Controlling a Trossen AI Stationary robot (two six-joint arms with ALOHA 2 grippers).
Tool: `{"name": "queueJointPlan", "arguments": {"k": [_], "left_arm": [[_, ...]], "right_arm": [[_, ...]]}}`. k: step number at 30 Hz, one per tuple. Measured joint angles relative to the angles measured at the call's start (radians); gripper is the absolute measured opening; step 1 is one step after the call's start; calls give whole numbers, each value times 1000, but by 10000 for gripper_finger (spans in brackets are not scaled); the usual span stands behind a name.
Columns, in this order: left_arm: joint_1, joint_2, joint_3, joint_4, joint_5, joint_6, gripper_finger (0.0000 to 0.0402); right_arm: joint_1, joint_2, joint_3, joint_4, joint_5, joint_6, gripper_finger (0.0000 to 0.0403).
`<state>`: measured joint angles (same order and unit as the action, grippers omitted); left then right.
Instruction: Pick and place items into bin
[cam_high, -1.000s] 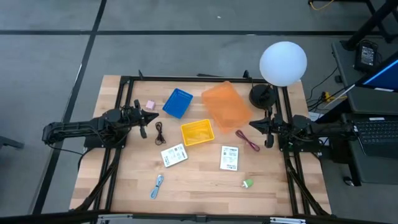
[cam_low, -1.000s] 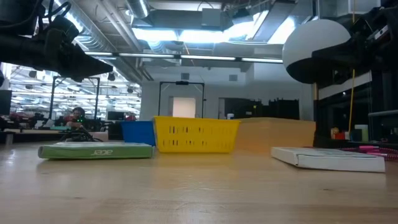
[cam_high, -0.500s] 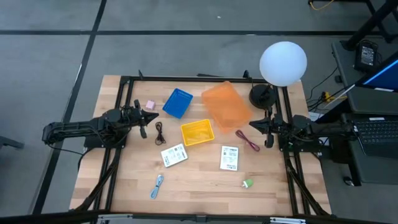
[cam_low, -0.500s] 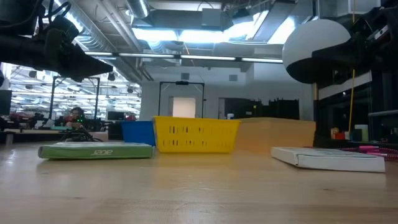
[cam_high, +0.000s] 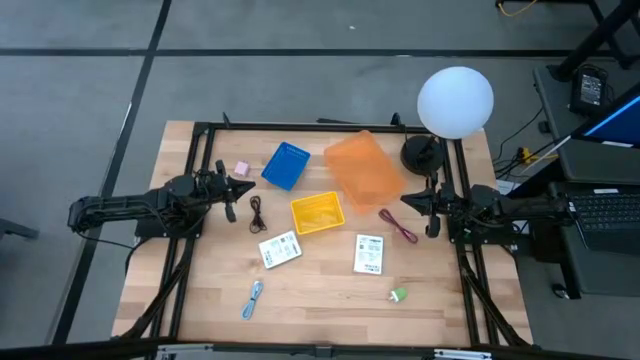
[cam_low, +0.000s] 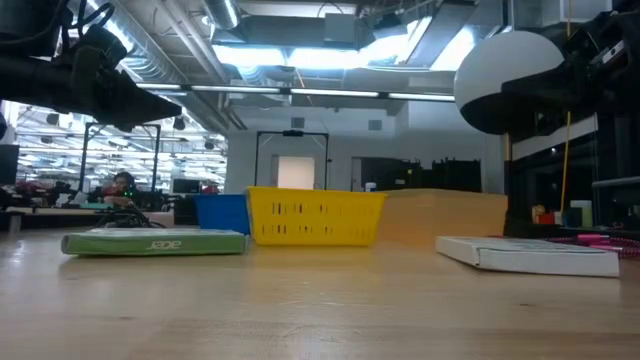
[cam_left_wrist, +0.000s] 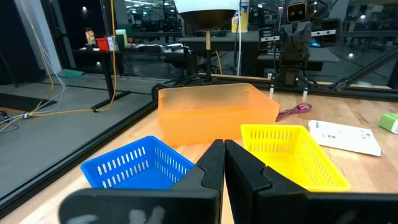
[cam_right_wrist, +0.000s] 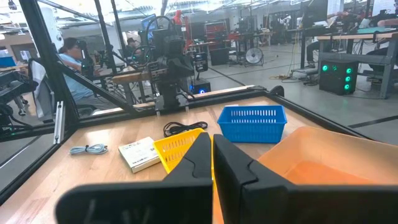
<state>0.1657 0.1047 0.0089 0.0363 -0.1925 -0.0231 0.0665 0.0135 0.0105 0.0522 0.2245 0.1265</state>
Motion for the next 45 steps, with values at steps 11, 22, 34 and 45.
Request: {"name": "queueJointPlan", "arguments": {"k": [11,22,34,45], "left_arm": [[0,0,0,0,0,0,6],[0,0,0,0,0,0,6],[0,0,0,4,-21,25,6],[0,0,0,5,-23,18,6]], "right_arm": [[0,0,0,0,0,0,0],[0,0,0,0,0,0,0],[0,0,0,0,0,0,0],[0,0,0,1,0,-3,0]]}}
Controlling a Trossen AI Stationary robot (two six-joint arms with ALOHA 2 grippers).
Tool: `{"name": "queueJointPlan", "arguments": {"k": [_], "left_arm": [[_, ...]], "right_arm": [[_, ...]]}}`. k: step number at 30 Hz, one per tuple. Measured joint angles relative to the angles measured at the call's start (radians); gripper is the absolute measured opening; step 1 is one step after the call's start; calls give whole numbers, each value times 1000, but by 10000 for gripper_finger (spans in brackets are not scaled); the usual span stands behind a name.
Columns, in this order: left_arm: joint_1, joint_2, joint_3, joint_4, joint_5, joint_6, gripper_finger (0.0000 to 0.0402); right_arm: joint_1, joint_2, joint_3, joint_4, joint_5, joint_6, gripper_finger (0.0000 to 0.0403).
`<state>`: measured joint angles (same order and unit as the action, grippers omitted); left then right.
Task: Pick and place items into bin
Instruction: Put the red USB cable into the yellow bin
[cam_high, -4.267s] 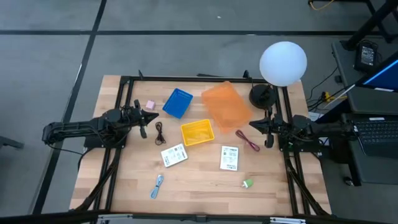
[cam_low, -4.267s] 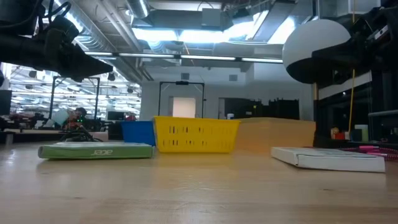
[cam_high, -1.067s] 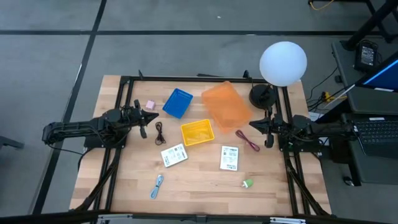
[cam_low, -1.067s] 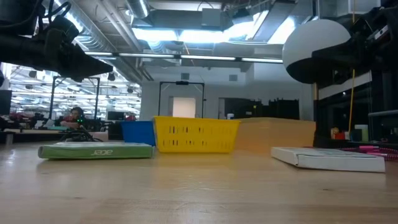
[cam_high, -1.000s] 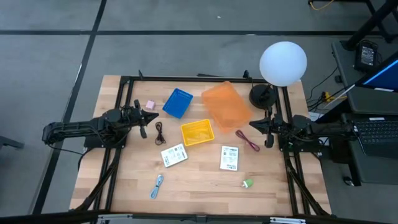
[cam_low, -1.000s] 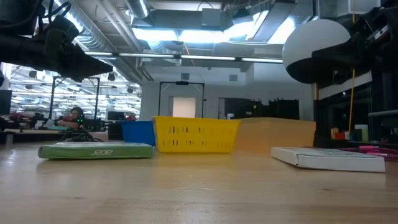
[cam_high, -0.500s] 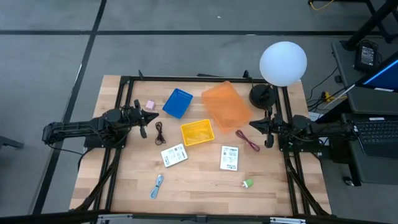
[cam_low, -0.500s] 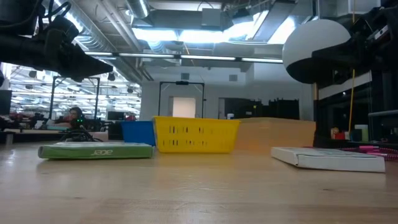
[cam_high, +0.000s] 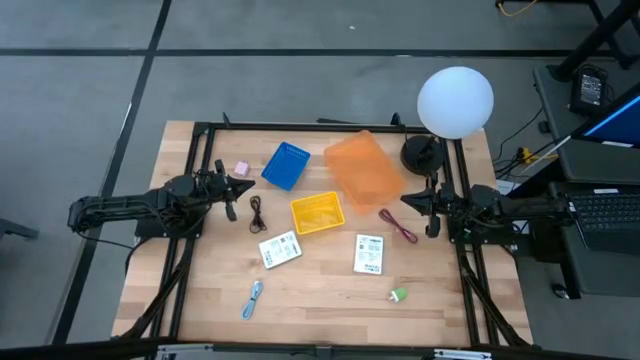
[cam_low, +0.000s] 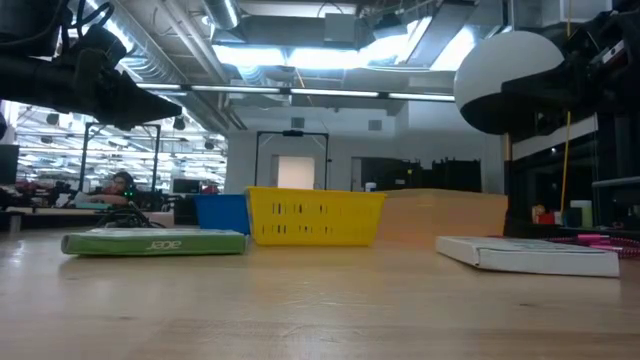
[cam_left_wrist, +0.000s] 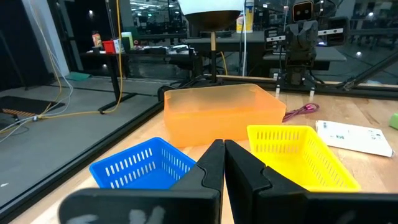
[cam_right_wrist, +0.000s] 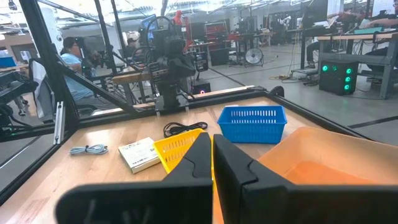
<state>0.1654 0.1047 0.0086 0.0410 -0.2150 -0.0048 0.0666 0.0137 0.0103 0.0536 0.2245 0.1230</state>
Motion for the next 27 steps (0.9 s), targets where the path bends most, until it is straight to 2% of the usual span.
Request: {"name": "queueJointPlan", "arguments": {"k": [17,27], "left_arm": [[0,0,0,4,6,-14,6],[0,0,0,7,85,-20,6]], "right_arm": [[0,0,0,0,2,-199,0],[0,0,0,20,9,-186,0]]}}
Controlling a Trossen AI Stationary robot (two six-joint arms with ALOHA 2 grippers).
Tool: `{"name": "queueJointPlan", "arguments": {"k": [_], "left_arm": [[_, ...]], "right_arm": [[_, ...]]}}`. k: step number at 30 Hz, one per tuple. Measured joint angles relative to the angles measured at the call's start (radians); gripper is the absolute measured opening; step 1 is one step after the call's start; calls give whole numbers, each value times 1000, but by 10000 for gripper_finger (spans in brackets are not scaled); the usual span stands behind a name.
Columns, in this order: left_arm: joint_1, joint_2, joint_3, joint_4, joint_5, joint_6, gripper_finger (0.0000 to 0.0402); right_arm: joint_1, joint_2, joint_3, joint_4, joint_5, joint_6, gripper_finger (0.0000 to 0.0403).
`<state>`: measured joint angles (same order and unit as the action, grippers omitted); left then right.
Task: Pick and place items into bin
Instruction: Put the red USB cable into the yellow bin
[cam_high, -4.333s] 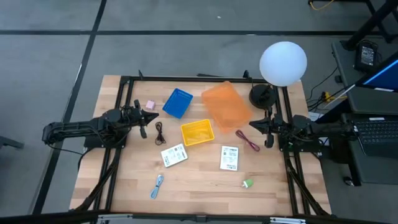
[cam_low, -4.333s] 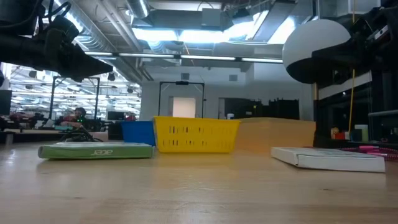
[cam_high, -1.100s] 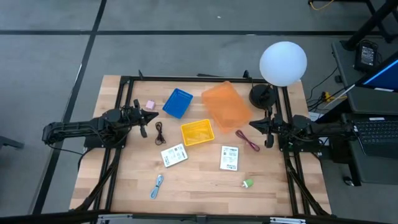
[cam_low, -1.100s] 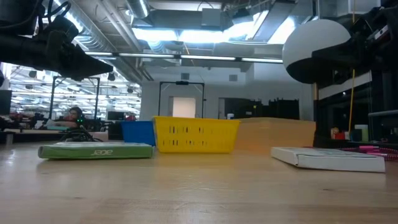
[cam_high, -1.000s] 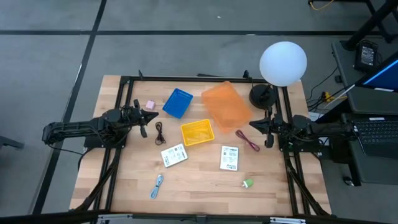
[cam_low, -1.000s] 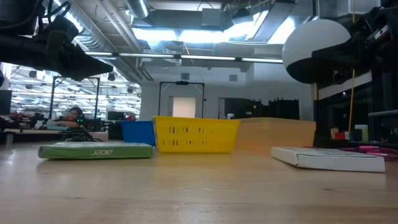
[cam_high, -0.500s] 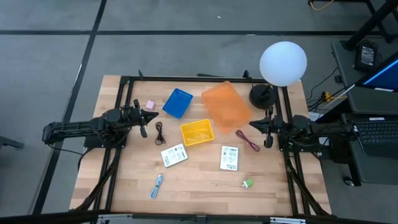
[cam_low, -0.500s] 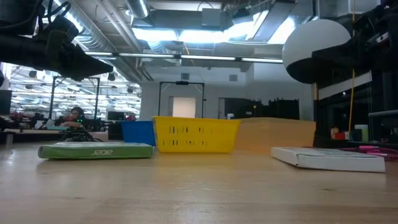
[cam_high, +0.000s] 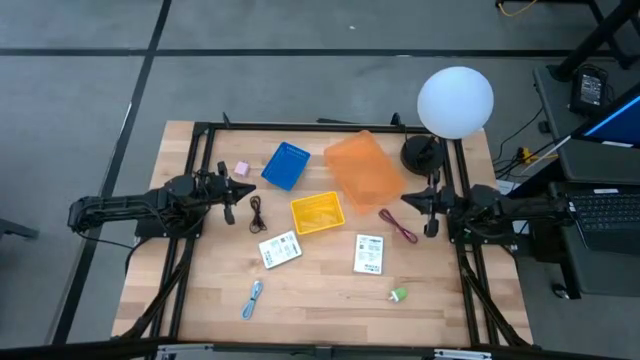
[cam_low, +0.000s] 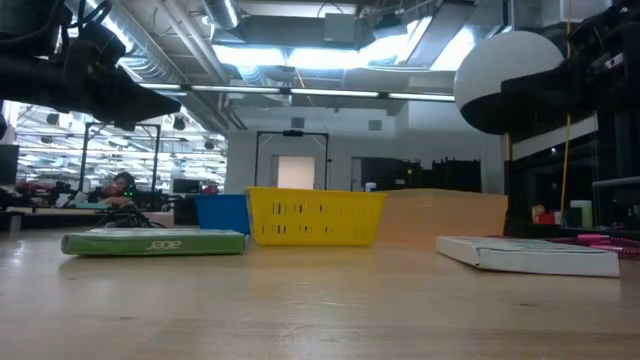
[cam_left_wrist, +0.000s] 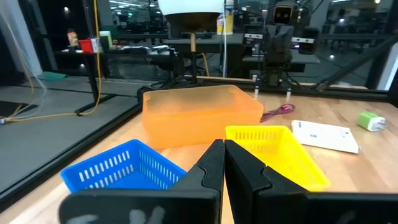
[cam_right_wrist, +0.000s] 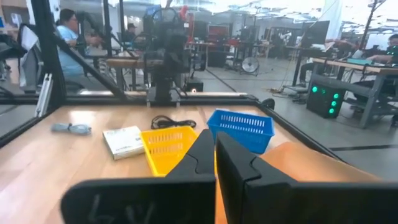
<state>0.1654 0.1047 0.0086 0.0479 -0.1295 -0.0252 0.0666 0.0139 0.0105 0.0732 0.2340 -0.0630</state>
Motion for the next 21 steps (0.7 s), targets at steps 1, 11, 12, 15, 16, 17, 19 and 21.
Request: {"name": "queueJointPlan", "arguments": {"k": [1,11,12,15,16,17,19,21], "left_arm": [[0,0,0,0,0,-8,6],[0,13,39,10,-5,-20,1],[0,22,52,10,-7,-7,2],[0,66,97,6,-7,10,2],[0,85,112,8,-7,10,2],[0,105,124,7,-7,9,1],[0,150,153,2,-8,-21,1],[0,205,195,7,-10,-56,2]], "right_arm": [[0,0,0,13,0,12,0],[0,43,80,-21,7,131,0],[0,62,103,-37,22,132,0],[0,137,160,-95,84,134,0],[0,164,178,-105,88,134,0],[0,190,193,-105,87,133,0],[0,245,223,-105,87,134,0],[0,295,252,-106,87,134,0]]}}
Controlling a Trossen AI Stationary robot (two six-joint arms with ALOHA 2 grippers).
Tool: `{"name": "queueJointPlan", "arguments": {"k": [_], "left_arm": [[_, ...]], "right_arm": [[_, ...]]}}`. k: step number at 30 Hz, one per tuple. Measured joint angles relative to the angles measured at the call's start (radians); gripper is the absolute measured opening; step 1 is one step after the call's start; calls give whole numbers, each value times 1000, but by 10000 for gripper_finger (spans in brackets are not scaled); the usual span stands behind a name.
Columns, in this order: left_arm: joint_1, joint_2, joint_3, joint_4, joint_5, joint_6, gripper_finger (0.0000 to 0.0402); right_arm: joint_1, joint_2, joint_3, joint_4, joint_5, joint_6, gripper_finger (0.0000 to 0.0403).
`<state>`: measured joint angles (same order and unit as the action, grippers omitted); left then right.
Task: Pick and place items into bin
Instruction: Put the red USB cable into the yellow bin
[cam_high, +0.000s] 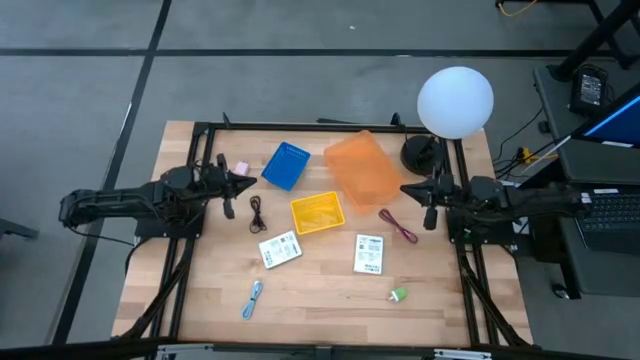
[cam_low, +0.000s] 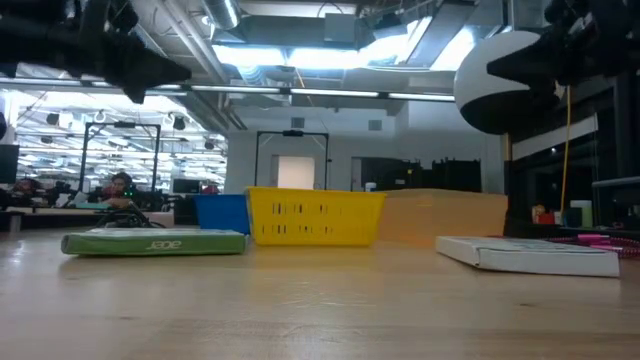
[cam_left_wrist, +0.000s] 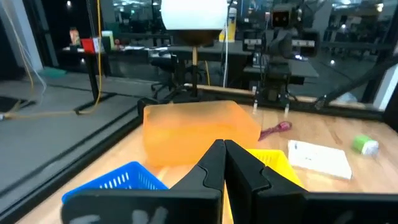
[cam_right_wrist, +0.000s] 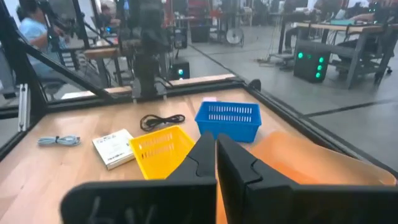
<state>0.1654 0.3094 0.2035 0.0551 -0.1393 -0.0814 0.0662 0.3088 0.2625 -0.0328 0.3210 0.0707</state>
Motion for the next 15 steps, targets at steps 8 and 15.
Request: {"name": "queueJointPlan", "arguments": {"k": [8,15], "left_arm": [[0,231,98,-12,46,-3,3],[-24,365,98,19,67,-40,3]], "right_arm": [[0,140,102,-84,0,62,0],[5,302,223,-351,0,251,0]]}}
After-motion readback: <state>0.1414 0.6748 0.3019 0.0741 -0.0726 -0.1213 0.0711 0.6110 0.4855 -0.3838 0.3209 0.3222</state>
